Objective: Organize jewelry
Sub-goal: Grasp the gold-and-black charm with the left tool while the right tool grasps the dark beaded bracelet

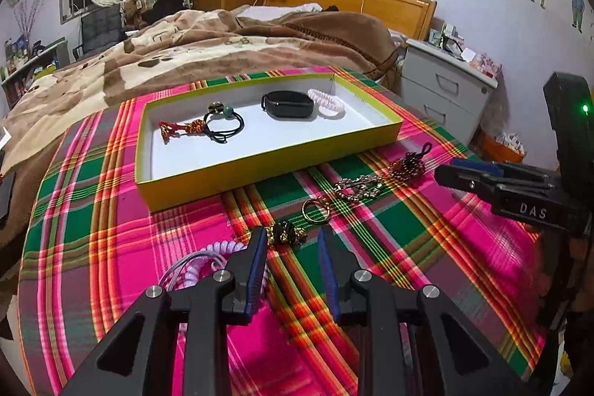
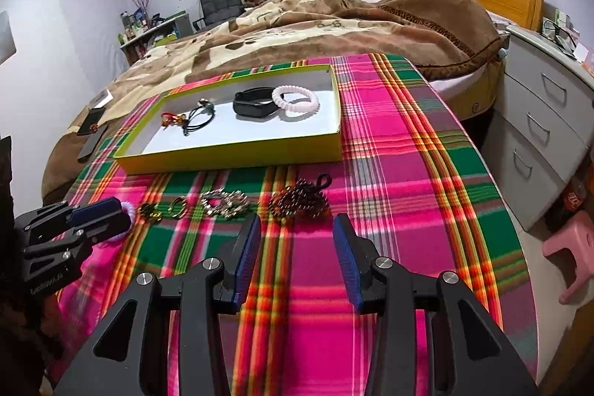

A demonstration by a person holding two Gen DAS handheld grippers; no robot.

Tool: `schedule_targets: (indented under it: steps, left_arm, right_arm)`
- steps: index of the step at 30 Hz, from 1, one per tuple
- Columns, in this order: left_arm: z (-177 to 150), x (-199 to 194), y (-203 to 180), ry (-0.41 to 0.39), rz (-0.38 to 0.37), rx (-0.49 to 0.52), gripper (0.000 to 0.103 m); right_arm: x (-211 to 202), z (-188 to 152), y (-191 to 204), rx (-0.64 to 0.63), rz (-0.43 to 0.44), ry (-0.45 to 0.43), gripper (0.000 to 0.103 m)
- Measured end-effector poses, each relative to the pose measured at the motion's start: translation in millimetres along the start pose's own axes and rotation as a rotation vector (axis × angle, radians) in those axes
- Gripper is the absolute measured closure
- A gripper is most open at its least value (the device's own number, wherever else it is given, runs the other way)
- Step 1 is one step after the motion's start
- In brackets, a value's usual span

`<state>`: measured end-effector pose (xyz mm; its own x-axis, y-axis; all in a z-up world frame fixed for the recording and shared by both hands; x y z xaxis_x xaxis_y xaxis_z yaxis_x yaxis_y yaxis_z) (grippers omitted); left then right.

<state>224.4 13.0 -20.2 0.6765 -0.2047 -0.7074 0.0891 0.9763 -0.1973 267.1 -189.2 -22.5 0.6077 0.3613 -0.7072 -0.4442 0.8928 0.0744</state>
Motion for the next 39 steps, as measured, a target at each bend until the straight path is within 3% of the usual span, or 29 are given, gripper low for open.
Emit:
schedule_targets:
  steps: [13, 21, 23, 28, 39]
  left_arm:
    - [9.7, 34.3, 2.8, 0.085, 0.032, 0.001, 0.075]
    - [9.8, 39.1, -1.4, 0.094, 0.064, 0.023, 0.076]
    - [9.8, 39.1, -2.5, 0.094, 0.067, 0.030, 0.076]
    - [8.6, 38.8, -5.9, 0.097, 0.063, 0.045, 0.079]
    - [-0.7, 21.1, -7.0, 0.073, 0.012, 0.020, 0.081]
  right_arm:
    - [39.9, 14.6, -12.4, 0.046, 0.026, 0.066, 0.061]
    - [43.9, 16.1, -13.4, 0.053, 0.025, 0.082, 0.061]
    - [44.6, 16.2, -13.3, 0.053, 0.012, 0.085, 0.070]
    - [42.0, 13.4, -18.3, 0.071, 0.016, 0.078, 0.077]
    - [24.2, 0.7, -21.6, 0.098, 0.024, 0.055, 0.078]
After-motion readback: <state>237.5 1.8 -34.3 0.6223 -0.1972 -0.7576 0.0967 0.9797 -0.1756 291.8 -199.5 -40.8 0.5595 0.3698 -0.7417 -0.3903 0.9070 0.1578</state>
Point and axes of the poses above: each gripper's, at about its wrist camera, not at the fingertips, and x roughly the way its jaws point, y to its left, z to its top, the point moved 2 cm from there along x, roughly the way its jaws point, and after that the axes turned 9 degrees about -x, right-handed, at the moved point
